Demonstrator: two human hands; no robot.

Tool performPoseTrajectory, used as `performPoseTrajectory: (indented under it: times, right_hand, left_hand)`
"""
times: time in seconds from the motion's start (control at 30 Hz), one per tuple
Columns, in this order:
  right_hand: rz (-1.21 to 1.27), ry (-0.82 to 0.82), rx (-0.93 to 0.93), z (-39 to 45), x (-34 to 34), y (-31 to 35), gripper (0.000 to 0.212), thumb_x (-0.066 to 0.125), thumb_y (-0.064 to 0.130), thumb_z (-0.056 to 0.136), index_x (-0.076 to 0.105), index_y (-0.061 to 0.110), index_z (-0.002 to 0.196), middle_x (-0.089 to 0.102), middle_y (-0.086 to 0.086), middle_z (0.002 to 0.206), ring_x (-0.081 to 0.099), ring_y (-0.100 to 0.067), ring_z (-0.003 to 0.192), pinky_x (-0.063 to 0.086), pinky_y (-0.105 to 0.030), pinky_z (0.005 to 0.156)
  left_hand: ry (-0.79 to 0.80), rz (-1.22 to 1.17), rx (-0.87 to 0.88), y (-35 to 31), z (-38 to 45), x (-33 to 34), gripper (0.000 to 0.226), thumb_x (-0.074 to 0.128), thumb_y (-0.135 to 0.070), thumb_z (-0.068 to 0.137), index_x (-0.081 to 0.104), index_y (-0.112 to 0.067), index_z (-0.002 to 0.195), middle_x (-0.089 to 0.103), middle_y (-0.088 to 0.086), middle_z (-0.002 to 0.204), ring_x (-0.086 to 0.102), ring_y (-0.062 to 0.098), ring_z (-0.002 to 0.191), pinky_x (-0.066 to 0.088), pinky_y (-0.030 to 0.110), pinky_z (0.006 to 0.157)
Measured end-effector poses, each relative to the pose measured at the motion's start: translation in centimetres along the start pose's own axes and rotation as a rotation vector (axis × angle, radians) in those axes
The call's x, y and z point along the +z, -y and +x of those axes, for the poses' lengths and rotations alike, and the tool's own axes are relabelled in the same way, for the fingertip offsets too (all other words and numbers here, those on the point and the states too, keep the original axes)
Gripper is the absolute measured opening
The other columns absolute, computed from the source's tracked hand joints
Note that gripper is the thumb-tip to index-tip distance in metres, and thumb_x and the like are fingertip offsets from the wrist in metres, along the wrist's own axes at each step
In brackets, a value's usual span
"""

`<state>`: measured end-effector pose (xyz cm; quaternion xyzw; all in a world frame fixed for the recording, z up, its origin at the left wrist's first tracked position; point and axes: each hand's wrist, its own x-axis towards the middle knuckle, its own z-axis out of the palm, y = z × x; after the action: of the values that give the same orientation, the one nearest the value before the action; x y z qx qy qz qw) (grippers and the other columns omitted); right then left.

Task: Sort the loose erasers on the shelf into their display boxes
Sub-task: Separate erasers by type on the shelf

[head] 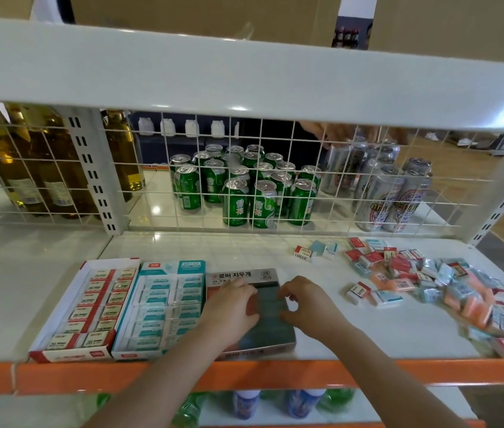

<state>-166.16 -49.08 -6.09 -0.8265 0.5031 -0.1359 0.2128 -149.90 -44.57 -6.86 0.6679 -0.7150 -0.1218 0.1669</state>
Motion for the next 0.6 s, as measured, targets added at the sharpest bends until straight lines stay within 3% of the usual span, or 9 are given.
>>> performPoseTrajectory:
  times: [0.13,0.33,0.43,0.6]
  right_hand:
    - [-0.05,-0.024,0.024,0.4,0.6,0.2,0.03,0.062,0.015,0.082,0.059,0.012,0.111,0.054,-0.003,0.111,0.051,-0.016,0.095,0.033,-0.015,0.073]
    - [-0.012,-0.065,0.038,0.2,0.9,0.0,0.031,0.06,0.015,0.082,0.054,0.013,0.113,0.056,-0.003,0.108,0.051,-0.015,0.088,0.041,-0.021,0.072]
    - [0.03,-0.087,0.056,-0.3,0.1,-0.8,0.03,0.058,0.02,0.086,0.054,0.015,0.115,0.054,0.002,0.103,0.049,-0.011,0.086,0.04,-0.019,0.074]
    - [0.038,-0.151,0.128,-1.3,-2.0,-3.5,0.026,0.057,0.019,0.088,0.057,0.017,0.114,0.051,0.006,0.096,0.048,-0.008,0.083,0.038,-0.017,0.072]
  left_hand:
    - [0.017,0.063,-0.004,-0.2,0.3,-0.1,0.044,0.059,-0.03,0.086,0.051,-0.019,0.128,0.047,-0.006,0.126,0.045,0.013,0.117,0.04,0.031,0.1]
    - [-0.009,0.071,-0.02,-0.5,0.5,0.3,0.041,0.059,-0.031,0.085,0.054,-0.021,0.125,0.047,-0.006,0.119,0.046,0.013,0.111,0.044,0.031,0.095]
    - [0.002,0.0,-0.04,-0.4,1.1,-0.1,0.041,0.059,-0.033,0.086,0.054,-0.022,0.125,0.049,-0.005,0.122,0.048,0.013,0.114,0.041,0.026,0.093]
    - [-0.005,-0.154,-0.052,-1.8,2.5,-0.6,0.026,0.055,-0.028,0.089,0.06,-0.022,0.114,0.058,-0.003,0.111,0.056,0.012,0.1,0.047,0.031,0.089]
